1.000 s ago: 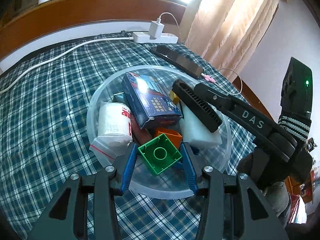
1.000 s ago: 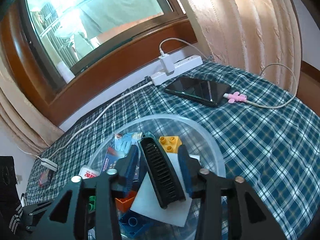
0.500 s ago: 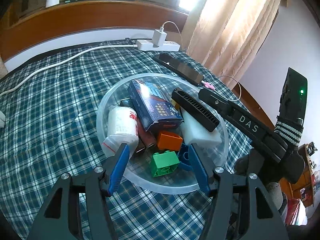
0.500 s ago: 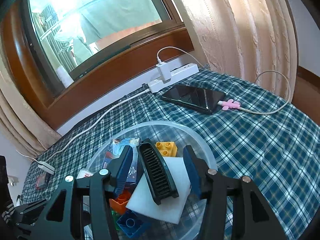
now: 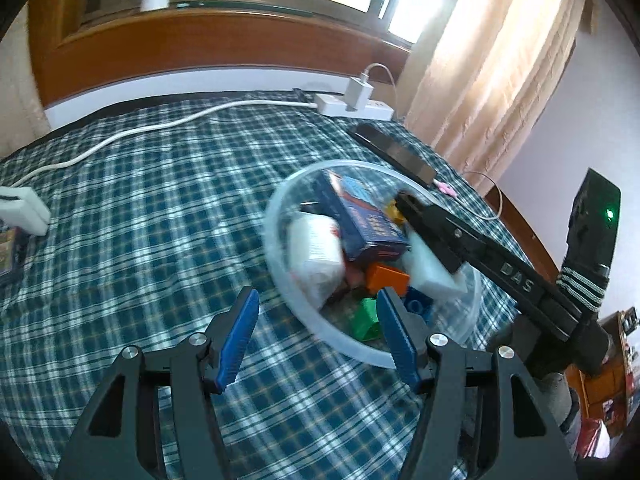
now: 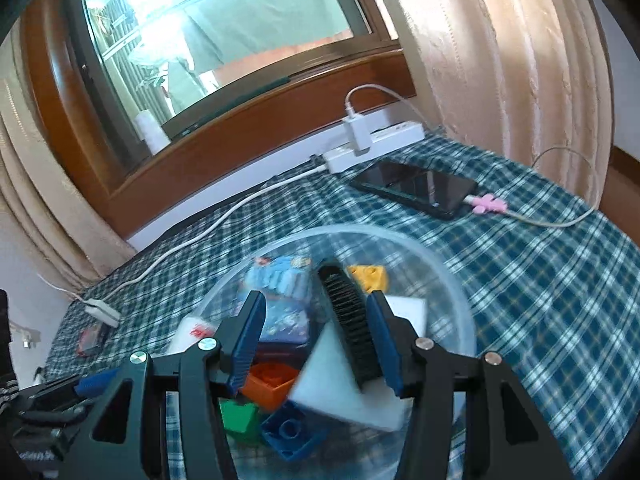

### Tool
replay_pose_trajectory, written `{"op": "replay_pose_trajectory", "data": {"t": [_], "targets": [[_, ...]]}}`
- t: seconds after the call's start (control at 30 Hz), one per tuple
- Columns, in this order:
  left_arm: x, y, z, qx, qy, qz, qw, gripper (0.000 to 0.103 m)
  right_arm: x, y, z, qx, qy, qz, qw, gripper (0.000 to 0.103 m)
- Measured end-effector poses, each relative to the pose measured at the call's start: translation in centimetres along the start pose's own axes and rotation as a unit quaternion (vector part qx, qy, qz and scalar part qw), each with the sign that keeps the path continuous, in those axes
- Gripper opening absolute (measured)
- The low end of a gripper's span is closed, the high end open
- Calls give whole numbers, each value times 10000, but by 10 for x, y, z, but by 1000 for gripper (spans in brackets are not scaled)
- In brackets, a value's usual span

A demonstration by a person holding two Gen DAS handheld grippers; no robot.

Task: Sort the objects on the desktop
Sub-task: 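Withdraw both tools from the bowl toward the card box and eraser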

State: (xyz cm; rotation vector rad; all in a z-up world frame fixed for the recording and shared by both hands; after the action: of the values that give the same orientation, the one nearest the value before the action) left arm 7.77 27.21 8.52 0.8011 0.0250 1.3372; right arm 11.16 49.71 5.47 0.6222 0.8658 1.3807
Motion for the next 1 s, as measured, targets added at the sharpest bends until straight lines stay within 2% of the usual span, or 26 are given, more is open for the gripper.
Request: {"op": "replay_pose_trajectory", "data": {"t": [0.07,0.2,0.43,0.5,0.53,0.6,0.67,0.77,1.0], "targets": [[-10,3,4,49,42,90,9999,65,-7,-2,0,-51,138,-49,9999,57],[-29,7,12,170,172,268,9993,65,-22,-1,3,-34,126,60,9999,57],[-69,14,29,380,372,625,9966,65,-41,9,13,160,-119,193,9996,57],[-83,16,34,437,435,749,9953,68,-47,11,15,210,-124,215,9995,57],[-91,17,37,475,467,814,9945,73,-50,12,16,232,-132,226,9994,57],[-104,18,43,549,516,923,9929,75,-57,14,18,290,-160,239,9992,61],[-120,20,48,636,579,1061,9906,75,-64,16,20,352,-173,260,9989,67],[-142,24,56,757,717,1260,9865,75,-77,18,18,339,-109,350,9988,67],[-202,35,65,995,1396,1748,9696,75,-113,14,6,214,77,609,9979,68]]}}
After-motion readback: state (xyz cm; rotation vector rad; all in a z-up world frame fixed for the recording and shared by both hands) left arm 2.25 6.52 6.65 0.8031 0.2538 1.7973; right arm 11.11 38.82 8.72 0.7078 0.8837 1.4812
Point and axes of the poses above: each gripper's, at about its wrist camera, not at the fingertips, and z roughly against the way its jaws point, x to its right, y to its top, the point moved 3 cm from there along -z, roughly the way its jaws point, and after that the axes turned 15 degrees about z, right-handed, at the moved point
